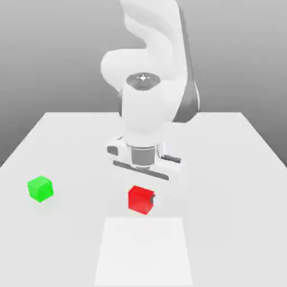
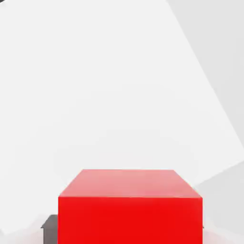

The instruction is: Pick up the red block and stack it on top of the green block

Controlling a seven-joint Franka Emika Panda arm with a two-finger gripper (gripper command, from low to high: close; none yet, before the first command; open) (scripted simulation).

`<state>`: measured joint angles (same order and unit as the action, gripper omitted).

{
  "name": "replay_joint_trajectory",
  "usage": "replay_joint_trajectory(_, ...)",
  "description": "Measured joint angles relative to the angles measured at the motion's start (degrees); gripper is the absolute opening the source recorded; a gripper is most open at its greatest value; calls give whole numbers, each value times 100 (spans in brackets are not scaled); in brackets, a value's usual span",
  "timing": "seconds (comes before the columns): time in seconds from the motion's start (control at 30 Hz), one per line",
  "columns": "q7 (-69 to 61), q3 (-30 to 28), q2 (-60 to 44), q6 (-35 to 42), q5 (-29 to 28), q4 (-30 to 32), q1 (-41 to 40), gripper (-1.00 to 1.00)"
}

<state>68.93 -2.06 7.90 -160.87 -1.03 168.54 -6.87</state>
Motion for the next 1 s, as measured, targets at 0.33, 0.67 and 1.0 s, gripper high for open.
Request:
replay_joint_trajectory(0.33, -1343, -1923, 317, 656, -815, -389, -2129, -100)
replay_joint_trajectory(0.67, -2824, -2648, -357, 506, 486, -602, -2196, -100)
replay_joint_trajectory(1.0, -3560, -2498, -1135, -204, 1527, -632, -2100, -100)
